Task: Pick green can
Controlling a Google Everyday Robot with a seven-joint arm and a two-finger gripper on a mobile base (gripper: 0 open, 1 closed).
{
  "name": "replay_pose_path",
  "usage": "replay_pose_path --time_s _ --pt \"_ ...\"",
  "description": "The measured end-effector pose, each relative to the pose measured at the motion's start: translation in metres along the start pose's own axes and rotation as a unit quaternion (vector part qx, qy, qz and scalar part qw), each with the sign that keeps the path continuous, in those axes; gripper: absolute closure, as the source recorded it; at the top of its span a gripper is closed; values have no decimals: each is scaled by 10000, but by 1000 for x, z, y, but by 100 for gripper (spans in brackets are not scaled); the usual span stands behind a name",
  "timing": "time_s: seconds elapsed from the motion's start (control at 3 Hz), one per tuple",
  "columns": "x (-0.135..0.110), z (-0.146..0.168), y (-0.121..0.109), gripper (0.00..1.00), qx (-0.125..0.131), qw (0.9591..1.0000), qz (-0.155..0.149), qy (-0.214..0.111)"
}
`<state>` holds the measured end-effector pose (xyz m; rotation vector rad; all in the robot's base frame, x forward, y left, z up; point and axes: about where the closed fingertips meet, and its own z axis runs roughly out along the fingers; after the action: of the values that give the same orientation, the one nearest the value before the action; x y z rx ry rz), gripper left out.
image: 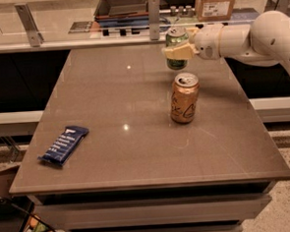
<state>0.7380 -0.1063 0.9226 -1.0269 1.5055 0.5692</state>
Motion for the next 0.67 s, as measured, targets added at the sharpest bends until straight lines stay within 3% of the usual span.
replay_pose_path --time_s 0.67 --pt "-57 -9 -7 100 147 9977 -644 -137"
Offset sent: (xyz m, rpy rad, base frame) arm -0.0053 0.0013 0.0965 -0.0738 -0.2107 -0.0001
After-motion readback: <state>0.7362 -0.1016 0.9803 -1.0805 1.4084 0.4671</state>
